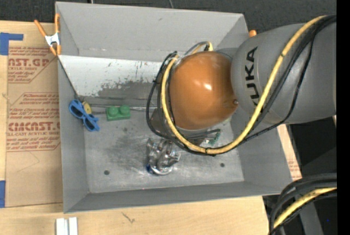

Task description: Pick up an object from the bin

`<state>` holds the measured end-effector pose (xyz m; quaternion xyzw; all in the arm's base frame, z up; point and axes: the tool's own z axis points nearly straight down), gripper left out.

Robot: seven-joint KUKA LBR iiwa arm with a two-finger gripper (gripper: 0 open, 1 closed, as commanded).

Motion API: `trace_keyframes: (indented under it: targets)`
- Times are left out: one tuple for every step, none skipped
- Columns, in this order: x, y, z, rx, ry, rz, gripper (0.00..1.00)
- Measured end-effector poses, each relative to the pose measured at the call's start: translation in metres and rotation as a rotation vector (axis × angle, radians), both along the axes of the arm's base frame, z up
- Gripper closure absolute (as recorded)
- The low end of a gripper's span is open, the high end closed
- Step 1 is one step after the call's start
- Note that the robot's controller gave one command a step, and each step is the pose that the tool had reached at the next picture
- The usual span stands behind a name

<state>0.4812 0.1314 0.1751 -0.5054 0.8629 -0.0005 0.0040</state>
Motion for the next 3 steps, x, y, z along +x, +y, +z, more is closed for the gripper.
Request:
trace_keyframes:
  targets:
    - [-0.002, 0.0, -0.004, -0.001, 0.007, 0.0, 0.0]
    - [0.01, -0.041, -0.098, -0.001, 0.011, -0.103, 0.0]
    - [0.011, -0.04, -0.095, -0.001, 0.007, -0.099, 1.0]
